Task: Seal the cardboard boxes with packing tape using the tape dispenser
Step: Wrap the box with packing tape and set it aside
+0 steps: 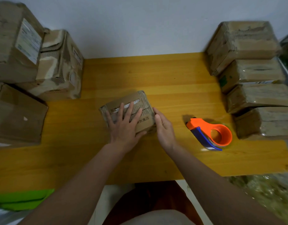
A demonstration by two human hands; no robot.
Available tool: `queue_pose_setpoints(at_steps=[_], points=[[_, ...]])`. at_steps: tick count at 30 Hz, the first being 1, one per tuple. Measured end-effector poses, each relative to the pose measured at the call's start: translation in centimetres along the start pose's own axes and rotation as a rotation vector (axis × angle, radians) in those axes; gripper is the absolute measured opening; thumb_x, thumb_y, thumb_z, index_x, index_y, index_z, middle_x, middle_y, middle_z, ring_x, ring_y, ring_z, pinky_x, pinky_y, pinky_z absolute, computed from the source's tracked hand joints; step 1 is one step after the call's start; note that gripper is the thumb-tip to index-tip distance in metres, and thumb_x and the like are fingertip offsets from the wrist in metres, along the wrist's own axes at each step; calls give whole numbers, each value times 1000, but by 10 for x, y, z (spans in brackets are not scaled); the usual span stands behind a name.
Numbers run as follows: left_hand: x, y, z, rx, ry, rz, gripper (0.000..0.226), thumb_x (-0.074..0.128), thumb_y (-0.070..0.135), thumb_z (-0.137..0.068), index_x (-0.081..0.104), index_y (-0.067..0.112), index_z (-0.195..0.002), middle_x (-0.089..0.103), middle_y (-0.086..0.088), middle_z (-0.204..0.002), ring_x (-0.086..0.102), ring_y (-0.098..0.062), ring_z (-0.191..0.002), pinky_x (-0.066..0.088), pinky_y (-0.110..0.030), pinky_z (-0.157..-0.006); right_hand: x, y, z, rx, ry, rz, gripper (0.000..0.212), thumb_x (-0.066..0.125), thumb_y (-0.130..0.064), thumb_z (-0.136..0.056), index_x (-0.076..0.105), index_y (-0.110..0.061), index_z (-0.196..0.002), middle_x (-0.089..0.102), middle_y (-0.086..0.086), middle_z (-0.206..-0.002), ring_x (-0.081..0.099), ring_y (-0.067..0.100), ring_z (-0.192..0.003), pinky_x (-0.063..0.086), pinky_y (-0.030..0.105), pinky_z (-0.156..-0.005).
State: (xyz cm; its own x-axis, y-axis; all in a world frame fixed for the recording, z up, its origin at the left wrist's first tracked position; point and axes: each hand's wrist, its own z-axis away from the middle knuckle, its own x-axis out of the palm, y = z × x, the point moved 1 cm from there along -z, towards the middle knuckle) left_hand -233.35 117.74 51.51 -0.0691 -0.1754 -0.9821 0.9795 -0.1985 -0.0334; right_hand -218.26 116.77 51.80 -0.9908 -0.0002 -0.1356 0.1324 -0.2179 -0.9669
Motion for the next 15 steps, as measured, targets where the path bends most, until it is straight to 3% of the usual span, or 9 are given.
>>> queue_pose_setpoints(at_steps=[1,4,7,11,15], points=[[1,2,-1,-12,1,7,85,32,78,-83,-6,42,-150,-17,5,-160,-18,-27,-146,-11,-68,-106,2,1,-1,12,18,-40,40,32,-20,-104,43,-7,-141,49,6,-138,48,12,-125,44,24,-101],[5,3,0,-44,8,16,85,31,78,-83,-8,41,-149,-20,6,-159,-20,-27,-145,-9,-69,-107,13,2,-6,140,130,-233,32,35,-22,-104,61,-13,-120,67,-2,-101,64,-1,-85,51,13,-65],[9,6,0,-97,14,28,83,27,76,-85,-16,41,-147,-22,5,-158,-22,-29,-144,-9,-70,-106,34,-2,-26,325,380,-326,31,39,-21,-99,68,-16,-90,66,-1,-77,64,14,-72,50,21,-51],[11,10,1,-144,-5,40,79,22,71,-88,-24,37,-144,-26,0,-157,-24,-33,-143,-12,-68,-107,53,-5,-46,417,575,-437,39,34,-21,-100,64,-12,-76,65,9,-75,63,29,-75,54,35,-62],[9,9,0,-151,-36,78,84,32,64,-93,-25,33,-146,-29,-2,-156,-27,-33,-142,-14,-65,-110,65,7,-45,438,581,-448,43,31,-40,-101,57,-5,-99,63,21,-105,61,35,-98,52,48,-85]])
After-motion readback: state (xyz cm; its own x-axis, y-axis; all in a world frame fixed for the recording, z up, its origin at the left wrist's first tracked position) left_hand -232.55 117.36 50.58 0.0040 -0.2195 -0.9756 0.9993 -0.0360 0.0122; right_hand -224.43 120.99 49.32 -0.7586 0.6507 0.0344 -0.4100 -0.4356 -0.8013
